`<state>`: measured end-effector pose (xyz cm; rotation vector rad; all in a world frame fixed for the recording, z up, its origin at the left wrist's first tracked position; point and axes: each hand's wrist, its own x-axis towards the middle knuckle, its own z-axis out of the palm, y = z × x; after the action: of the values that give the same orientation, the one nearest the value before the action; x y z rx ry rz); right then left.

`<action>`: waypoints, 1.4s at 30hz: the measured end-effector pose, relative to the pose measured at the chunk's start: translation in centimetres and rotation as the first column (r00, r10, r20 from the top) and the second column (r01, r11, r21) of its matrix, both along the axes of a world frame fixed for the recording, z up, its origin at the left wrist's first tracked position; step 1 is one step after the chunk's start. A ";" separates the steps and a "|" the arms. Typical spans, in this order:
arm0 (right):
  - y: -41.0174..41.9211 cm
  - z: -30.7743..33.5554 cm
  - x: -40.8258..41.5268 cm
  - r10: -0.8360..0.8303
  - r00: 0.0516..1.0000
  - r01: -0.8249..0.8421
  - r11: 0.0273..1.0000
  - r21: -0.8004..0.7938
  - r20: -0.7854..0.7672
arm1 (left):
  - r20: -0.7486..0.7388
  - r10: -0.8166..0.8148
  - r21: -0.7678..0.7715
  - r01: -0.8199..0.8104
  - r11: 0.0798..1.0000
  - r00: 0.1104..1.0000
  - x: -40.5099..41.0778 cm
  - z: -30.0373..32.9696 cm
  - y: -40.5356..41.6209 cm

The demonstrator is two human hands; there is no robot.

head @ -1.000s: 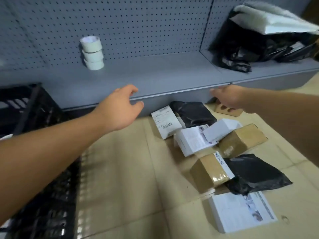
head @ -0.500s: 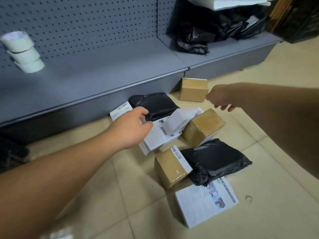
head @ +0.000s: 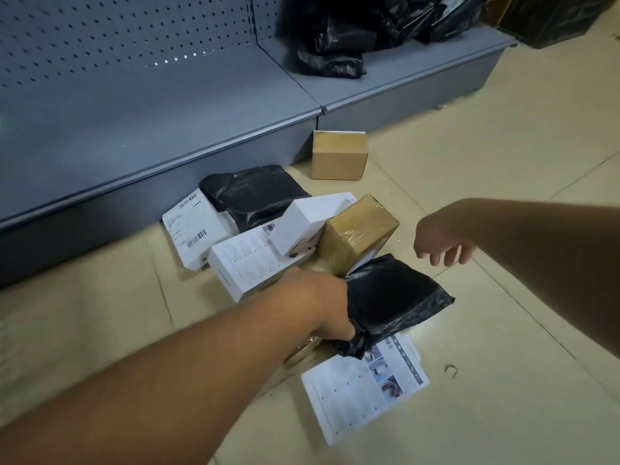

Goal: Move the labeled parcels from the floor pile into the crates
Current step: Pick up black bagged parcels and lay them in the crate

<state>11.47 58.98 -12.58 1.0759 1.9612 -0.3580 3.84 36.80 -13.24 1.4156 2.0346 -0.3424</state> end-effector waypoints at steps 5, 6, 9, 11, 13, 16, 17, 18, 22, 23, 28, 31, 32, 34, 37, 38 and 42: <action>-0.7 -2.4 1.0 0.002 0.999 -0.005 0.997 -0.071 -0.033 | -0.136 -0.158 -0.291 0.113 0.950 0.978 1.4 -2.4 1.3; -0.9 -2.7 1.1 -0.011 0.999 0.008 0.997 -0.079 -0.033 | -0.148 -0.165 -0.323 0.110 0.940 0.975 1.6 -2.8 1.5; -1.5 -3.6 1.3 -0.052 0.998 0.048 0.992 -0.113 -0.027 | -0.176 -0.127 -0.300 0.070 0.951 0.976 2.2 -3.9 1.7; -2.0 -4.0 1.3 -0.129 0.991 0.118 0.974 -0.191 -0.046 | -0.195 -0.091 -0.223 0.046 0.974 0.977 2.8 -4.5 1.5; -2.4 -4.4 1.1 -0.236 0.969 0.209 0.941 -0.266 -0.073 | -0.196 -0.052 -0.148 0.023 0.989 0.979 3.1 -4.7 1.4; -2.7 -4.4 0.8 -0.338 0.935 0.292 0.904 -0.313 -0.103 | -0.193 0.000 -0.078 -0.015 0.997 0.981 3.0 -4.7 1.3; -2.7 -4.3 0.8 -0.355 0.928 0.305 0.898 -0.317 -0.111 | -0.182 0.017 -0.062 -0.029 0.998 0.983 2.9 -4.8 1.3; -2.5 -4.2 0.8 -0.372 0.921 0.319 0.891 -0.321 -0.117 | -0.164 0.032 -0.050 -0.041 0.998 0.986 2.7 -4.7 1.3; -1.8 -3.4 0.8 -0.448 0.886 0.385 0.854 -0.350 -0.121 | -0.058 0.074 0.005 -0.074 0.997 0.996 1.5 -3.7 0.9; -1.5 -3.0 0.8 -0.471 0.875 0.405 0.841 -0.359 -0.115 | -0.015 0.089 0.021 -0.088 0.996 0.996 1.1 -3.3 0.8; -0.3 -1.1 1.0 -0.529 0.844 0.462 0.803 -0.377 -0.092 | 0.121 0.131 0.079 -0.141 0.987 0.984 -0.5 -1.0 0.0; 0.1 0.3 0.7 -0.570 0.816 0.493 0.775 -0.396 -0.100 | 0.061 0.097 0.171 -0.106 0.979 0.993 -1.6 0.2 -1.0; 0.1 0.7 0.6 -0.576 0.813 0.498 0.767 -0.404 -0.092 | 0.037 0.091 0.217 -0.096 0.971 0.995 -1.9 0.4 -1.4; 0.0 1.6 0.4 -0.567 0.822 0.496 0.760 -0.420 -0.056 | 0.023 0.121 0.307 -0.122 0.944 0.992 -2.4 0.9 -2.1; -0.3 3.3 0.1 -0.537 0.843 0.464 0.757 -0.459 -0.034 | 0.105 0.219 0.374 -0.243 0.895 0.970 -3.5 1.8 -3.0; -0.3 3.9 0.0 -0.527 0.848 0.448 0.771 -0.454 -0.058 | 0.170 0.256 0.390 -0.304 0.869 0.952 -4.0 2.2 -3.3; 0.0 6.4 -0.4 -0.582 0.781 0.419 0.756 -0.502 -0.224 | 0.472 0.392 0.398 -0.587 0.705 0.790 -6.3 4.1 -5.1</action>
<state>11.09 58.94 -6.23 1.3006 1.7293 -1.3244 -2.48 31.74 -9.16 1.0215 2.1742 0.7239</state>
